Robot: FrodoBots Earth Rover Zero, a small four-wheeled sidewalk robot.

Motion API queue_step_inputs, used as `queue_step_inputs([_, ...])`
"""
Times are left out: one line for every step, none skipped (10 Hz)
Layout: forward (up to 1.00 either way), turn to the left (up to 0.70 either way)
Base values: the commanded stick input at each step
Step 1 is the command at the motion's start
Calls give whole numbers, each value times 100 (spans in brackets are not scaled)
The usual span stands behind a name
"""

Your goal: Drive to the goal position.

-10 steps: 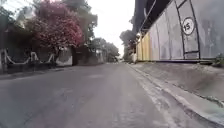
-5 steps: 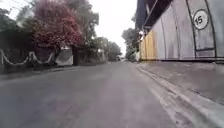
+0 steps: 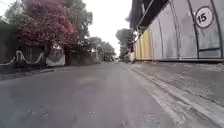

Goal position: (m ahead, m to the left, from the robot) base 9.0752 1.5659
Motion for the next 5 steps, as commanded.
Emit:
queue_step_inputs([100,0])
queue_step_inputs([100,0])
queue_step_inputs([100,0])
queue_step_inputs([100,0])
queue_step_inputs([100,0])
